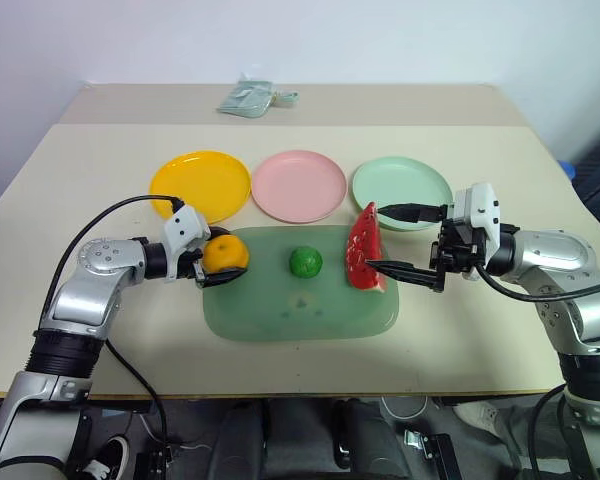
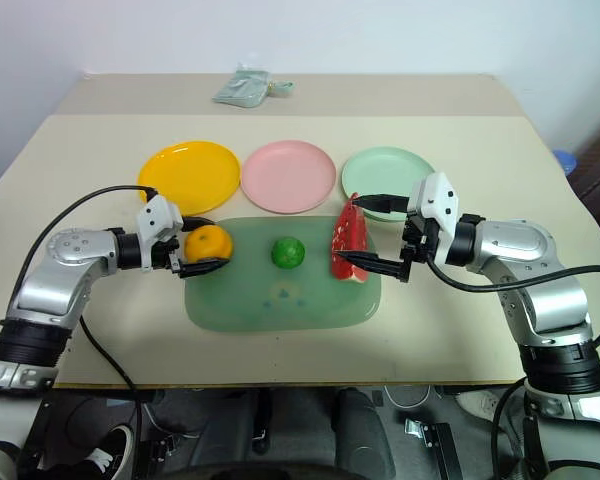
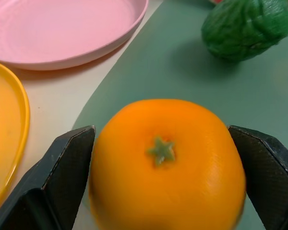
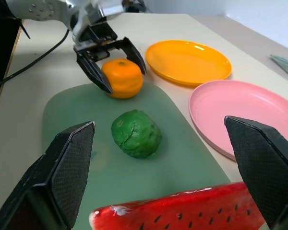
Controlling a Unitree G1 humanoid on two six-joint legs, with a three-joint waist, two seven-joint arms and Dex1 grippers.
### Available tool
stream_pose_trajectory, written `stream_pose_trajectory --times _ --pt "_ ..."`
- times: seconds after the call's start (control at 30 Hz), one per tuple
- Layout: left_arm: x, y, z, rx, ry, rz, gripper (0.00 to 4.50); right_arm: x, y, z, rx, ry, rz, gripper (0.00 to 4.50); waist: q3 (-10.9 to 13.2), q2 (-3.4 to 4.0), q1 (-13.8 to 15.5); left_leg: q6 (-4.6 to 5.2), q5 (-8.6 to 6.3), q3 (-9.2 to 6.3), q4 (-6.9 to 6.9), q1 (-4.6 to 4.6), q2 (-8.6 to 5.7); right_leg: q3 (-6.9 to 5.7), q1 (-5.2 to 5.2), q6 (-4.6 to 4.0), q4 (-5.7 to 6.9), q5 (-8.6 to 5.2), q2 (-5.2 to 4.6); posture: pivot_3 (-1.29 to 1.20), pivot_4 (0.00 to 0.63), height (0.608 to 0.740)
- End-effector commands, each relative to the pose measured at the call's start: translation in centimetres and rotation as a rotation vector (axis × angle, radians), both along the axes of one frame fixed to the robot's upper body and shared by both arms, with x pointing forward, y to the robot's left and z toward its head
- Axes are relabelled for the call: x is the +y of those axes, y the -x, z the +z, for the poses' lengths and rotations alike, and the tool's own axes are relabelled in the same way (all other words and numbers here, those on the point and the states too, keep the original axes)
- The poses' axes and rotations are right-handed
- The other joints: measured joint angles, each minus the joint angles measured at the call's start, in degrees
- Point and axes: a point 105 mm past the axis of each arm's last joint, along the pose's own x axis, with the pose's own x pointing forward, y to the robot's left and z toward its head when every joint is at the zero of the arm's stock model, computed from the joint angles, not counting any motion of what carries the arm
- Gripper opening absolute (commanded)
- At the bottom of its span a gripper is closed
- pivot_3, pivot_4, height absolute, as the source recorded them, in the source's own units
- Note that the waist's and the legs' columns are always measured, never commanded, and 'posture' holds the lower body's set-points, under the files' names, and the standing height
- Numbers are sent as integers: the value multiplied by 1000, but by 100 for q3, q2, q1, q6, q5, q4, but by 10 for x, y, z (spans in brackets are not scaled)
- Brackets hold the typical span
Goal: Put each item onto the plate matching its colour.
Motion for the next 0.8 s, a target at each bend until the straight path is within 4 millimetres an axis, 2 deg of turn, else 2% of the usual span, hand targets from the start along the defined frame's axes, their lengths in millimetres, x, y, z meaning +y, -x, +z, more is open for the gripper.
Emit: stream_pose_trajectory --times 0.03,0.17,0.27,0.37,0.47,0.53,0.67,0.8 --pt "-2 -5 13 -52 44 -1 3337 -3 3 12 -44 -5 -4 4500 0 0 0 0 0 0 0 0 0 0 0 0 0 0 0 0 150 740" --pt "3 -22 49 -137 192 79 3337 -5 0 15 -54 -13 -10 4500 1 -1 13 0 0 -1 2 -2 0 0 0 1 0 1 0 0 150 740" --pt "21 -53 76 -263 293 293 3337 0 -4 22 -72 -48 -9 4500 1 -2 4 0 0 -2 7 -3 -1 0 0 3 2 2 0 0 150 740" --pt "37 -80 95 -365 345 498 3337 1 -21 26 -121 -64 -87 4500 1 -5 -3 0 0 -4 8 -2 -1 -1 1 4 5 2 1 0 150 740" --pt "41 -98 96 -402 355 631 3337 -1 -42 27 -165 -78 -190 4500 1 -5 -5 0 0 -1 7 -2 -2 -1 2 5 3 2 0 0 150 740" --pt "46 -108 92 -404 375 731 3337 0 -47 29 -176 -89 -209 4500 1 -5 -2 0 0 -1 6 -3 -3 -1 1 5 2 2 0 0 150 740" --pt "41 -118 78 -357 441 772 3337 -1 -47 32 -194 -84 -210 4500 1 -6 5 -1 1 -1 5 -9 -4 -2 -3 6 0 3 0 0 150 740" --pt "45 -117 65 -344 413 775 3337 -5 -43 36 -198 -96 -215 4500 1 -6 -1 -1 1 0 4 -8 -4 -2 -3 6 0 3 0 0 150 740"
